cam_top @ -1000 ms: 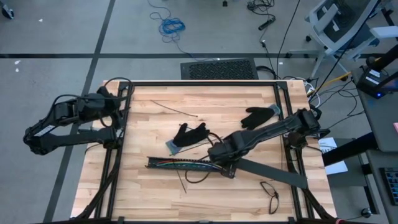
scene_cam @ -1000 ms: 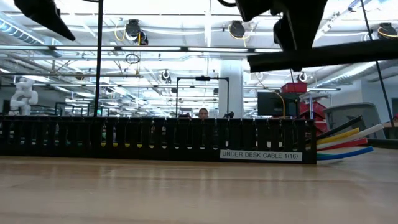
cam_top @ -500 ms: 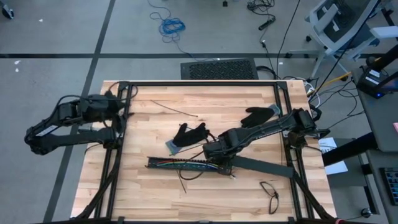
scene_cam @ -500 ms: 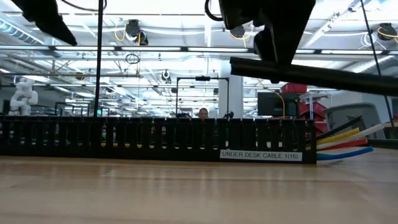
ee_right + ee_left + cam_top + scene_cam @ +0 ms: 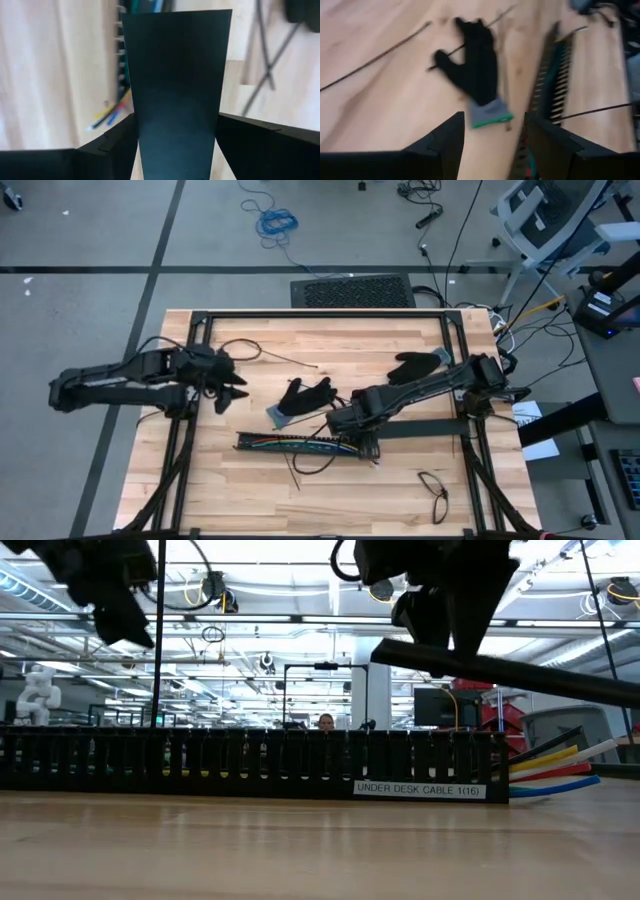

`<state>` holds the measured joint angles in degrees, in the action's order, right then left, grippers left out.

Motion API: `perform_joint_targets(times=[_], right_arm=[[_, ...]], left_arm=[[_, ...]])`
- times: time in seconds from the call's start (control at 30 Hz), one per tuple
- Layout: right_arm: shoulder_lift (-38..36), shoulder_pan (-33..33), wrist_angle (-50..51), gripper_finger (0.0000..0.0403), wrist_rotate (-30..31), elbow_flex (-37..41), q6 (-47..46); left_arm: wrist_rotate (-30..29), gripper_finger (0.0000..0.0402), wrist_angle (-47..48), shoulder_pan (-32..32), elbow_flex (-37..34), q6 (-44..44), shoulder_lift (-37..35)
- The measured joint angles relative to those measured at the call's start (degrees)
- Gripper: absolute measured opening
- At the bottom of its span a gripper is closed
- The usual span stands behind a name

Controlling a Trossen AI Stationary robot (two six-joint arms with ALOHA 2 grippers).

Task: Ziptie cables
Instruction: Close the cable duct

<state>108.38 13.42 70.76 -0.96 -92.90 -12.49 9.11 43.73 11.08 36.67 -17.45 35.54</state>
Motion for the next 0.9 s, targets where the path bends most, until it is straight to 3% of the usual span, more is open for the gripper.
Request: perform_joint_targets(times=[0.2,0.57,0.9], right_arm=[[-0.23,-3.91,-0.34,0.0231,3.84,1.32,1.97],[-0.92,-12.75,-2.62,0.0231,3.94,2.36,12.7],[-0.92,-6.84,-7.02,0.0231,-1.12,2.35,3.87]], left_arm=[[-2.24,0.0201,-1.17,-10.2,1.38,-2.76,3.2],[-17.18,0.0201,-3.96,-29.54,0.5,-6.42,10.82],[-22.64,0.0201,-3.83,-34.94,0.5,-8.03,14.08]])
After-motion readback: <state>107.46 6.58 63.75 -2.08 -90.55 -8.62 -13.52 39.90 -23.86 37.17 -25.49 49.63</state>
